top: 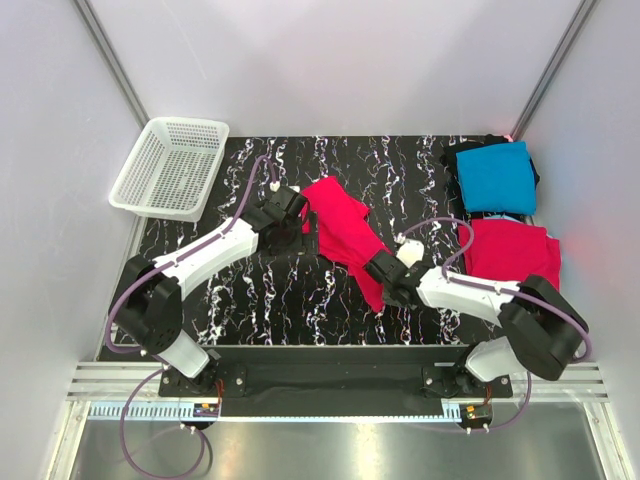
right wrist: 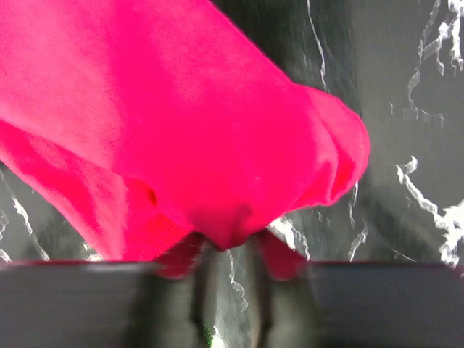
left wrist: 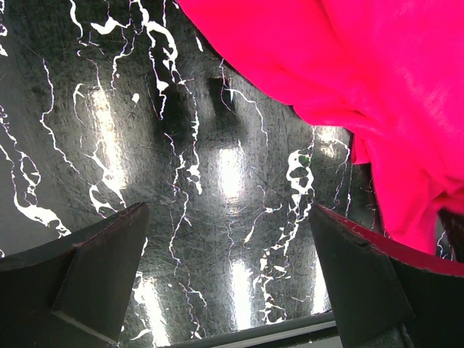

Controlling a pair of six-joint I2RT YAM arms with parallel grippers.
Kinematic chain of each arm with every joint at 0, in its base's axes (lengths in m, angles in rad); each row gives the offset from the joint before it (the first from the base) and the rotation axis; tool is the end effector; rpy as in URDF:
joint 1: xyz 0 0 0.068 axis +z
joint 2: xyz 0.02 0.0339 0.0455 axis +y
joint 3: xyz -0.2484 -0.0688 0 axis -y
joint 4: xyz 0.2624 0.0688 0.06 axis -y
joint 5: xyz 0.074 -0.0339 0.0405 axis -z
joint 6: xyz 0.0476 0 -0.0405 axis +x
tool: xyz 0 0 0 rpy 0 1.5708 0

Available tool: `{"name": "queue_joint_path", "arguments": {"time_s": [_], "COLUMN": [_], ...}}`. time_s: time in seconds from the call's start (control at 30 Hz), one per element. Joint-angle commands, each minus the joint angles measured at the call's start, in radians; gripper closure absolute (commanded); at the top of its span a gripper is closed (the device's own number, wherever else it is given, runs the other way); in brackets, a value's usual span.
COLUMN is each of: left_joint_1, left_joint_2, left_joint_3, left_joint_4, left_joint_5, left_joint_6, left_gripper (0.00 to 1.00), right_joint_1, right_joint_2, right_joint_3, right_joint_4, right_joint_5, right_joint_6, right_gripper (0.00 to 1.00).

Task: Fold and stack the t-shirts
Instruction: Flatten the tshirt out

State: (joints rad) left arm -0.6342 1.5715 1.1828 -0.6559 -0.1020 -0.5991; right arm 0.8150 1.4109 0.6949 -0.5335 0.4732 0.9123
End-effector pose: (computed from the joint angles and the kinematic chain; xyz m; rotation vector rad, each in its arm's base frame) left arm 0.2821 -0.2015 0.2130 0.0100 2.6390 -0.3011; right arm 0.1904 0.1704 0.1214 0.2259 2.5691 -0.0862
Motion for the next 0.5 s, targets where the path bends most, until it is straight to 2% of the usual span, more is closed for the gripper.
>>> {"name": "queue_joint_path", "arguments": {"time_s": [0.0, 0.03, 0.23, 0.47], "left_joint_1": [-0.002, -0.002, -0.002, -0.002], "left_joint_2": [-0.034, -0.034, -0.044, -0.038], "left_joint_3": [0.008, 0.008, 0.005, -0.003], "left_joint_4": [0.03, 0.029, 0.024, 0.025], "left_joint_5": [-0.01, -0.01, -0.016, -0.034], "left_joint_6": [0.019, 0.021, 0.028, 0.009], "left_gripper": [0.01, 0.01, 0.01, 0.01], "right_joint_1": [-0.056, -0.078, -0.091, -0.122], "right_joint_2": [0.054, 0.065, 0.054, -0.067], "right_joint_3": [-0.005, -0.002, 0.089, 0.322], "right_joint_4": [0.148, 0.162, 0.13, -0.005], "right_joint_5": [-0.008, -0.013, 0.041, 0.192], "right_joint_6": [-0.087, -0.098, -0.158, -0.269], "right_gripper": [0.88, 0.99, 1.0, 1.0]}}
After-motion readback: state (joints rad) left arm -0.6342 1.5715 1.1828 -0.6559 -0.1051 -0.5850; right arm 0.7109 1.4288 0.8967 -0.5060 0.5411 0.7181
